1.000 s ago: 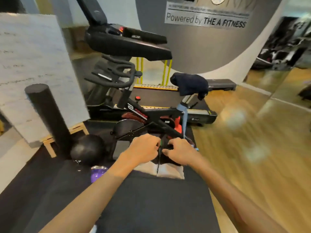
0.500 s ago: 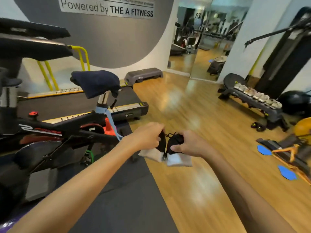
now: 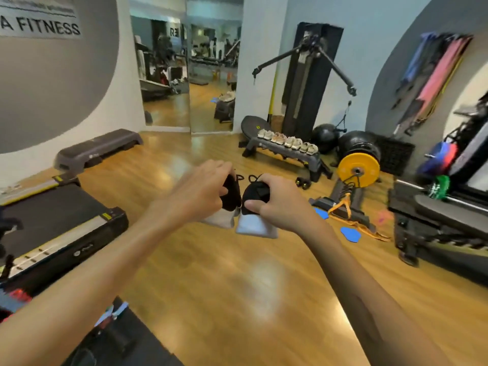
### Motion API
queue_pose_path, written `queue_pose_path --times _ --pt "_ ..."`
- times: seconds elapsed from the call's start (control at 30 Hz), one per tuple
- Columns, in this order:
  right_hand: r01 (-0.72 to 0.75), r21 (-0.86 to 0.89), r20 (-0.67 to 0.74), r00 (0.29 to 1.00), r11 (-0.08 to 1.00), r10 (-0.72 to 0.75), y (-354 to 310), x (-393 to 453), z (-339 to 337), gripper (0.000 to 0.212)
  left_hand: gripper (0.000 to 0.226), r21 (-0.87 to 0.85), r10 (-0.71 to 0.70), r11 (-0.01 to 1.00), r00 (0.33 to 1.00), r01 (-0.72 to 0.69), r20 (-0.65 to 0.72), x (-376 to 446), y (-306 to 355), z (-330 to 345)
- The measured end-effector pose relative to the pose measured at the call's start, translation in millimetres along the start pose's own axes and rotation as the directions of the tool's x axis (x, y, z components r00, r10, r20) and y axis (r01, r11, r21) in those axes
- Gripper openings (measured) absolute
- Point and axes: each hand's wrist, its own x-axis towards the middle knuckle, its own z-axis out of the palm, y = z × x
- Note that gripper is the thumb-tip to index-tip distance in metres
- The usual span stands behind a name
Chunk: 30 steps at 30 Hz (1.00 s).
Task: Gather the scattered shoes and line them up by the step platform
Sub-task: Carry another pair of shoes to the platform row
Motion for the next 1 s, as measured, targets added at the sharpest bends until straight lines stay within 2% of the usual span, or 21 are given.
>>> queue_pose_path --times 0.13,0.27,0.5,0.63,0.8,1.0 --pt "-0.107 0.026 -0.061 0.992 0.994 0.108 26.7 58.5 -6.0 0.028 0.031 0.0 0.094 0.996 0.994 -0.094 0.058 80.1 -26.5 18.4" --pt "-0.167 0.022 -0.098 0.981 0.986 0.168 72.6 113.5 -6.9 0.029 0.028 -0.074 0.153 0.986 0.985 -0.147 0.081 152.2 -52.3 54.6" --pt "-0.221 0.031 -0.079 0.972 0.975 0.223 188.2 223.6 0.4 0.029 0.026 -0.076 0.203 0.978 0.972 -0.195 0.119 279.0 -83.8 153.2" --pt "-0.212 0.022 0.019 0.977 0.977 0.211 244.1 298.1 -1.7 0.033 0.025 -0.028 0.183 0.983 0.973 -0.181 0.142 356.8 -97.2 194.4" --pt "-0.108 0.002 0.233 0.967 0.994 0.104 304.9 391.0 3.7 0.035 0.026 0.013 0.049 0.999 0.99 -0.051 0.13 432.6 -137.7 231.7" --pt "-0.188 0.086 0.286 0.945 0.978 0.157 375.7 506.9 34.8 0.022 0.027 0.046 -0.019 0.999 0.984 0.011 0.177 538.4 -201.9 287.6"
